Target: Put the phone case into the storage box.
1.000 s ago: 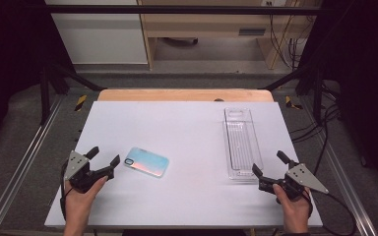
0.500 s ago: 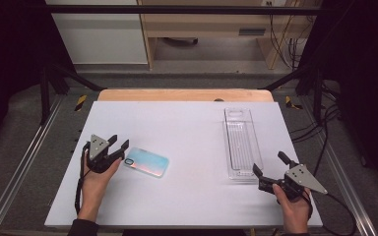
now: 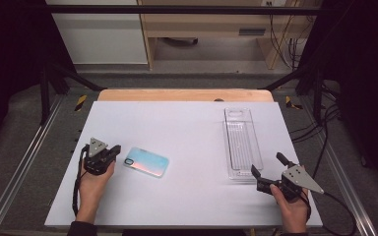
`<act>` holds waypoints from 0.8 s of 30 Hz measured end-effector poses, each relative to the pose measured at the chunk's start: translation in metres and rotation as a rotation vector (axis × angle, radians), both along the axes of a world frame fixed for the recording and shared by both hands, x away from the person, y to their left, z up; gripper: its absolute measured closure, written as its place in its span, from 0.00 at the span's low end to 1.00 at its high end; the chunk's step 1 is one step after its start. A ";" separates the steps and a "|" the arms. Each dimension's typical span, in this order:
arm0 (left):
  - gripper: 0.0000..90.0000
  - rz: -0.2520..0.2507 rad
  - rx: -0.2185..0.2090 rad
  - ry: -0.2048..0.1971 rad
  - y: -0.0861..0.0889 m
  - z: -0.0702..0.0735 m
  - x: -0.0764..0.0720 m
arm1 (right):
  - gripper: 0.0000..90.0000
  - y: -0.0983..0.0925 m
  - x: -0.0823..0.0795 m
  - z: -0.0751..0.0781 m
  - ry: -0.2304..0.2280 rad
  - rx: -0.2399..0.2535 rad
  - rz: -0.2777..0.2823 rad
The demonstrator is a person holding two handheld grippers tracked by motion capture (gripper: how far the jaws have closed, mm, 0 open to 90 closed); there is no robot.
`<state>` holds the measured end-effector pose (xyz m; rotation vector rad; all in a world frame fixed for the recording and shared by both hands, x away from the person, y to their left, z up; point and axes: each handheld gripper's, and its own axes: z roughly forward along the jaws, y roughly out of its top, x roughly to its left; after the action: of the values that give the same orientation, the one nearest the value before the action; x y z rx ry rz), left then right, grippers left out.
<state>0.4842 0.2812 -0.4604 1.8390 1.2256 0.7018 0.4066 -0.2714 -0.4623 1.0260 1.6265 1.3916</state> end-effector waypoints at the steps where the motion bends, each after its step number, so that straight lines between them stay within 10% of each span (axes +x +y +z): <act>1: 0.99 0.001 0.000 0.016 0.000 -0.002 0.001 | 0.03 0.000 0.000 0.000 0.000 0.000 -0.001; 24: 1.00 -0.020 0.094 0.115 -0.014 -0.014 0.007 | 0.03 -0.001 -0.002 0.001 0.000 0.027 0.019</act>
<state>0.4908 0.2670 -0.4746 1.9902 1.2650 0.6606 0.4049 -0.2726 -0.4609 1.0284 1.6247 1.4299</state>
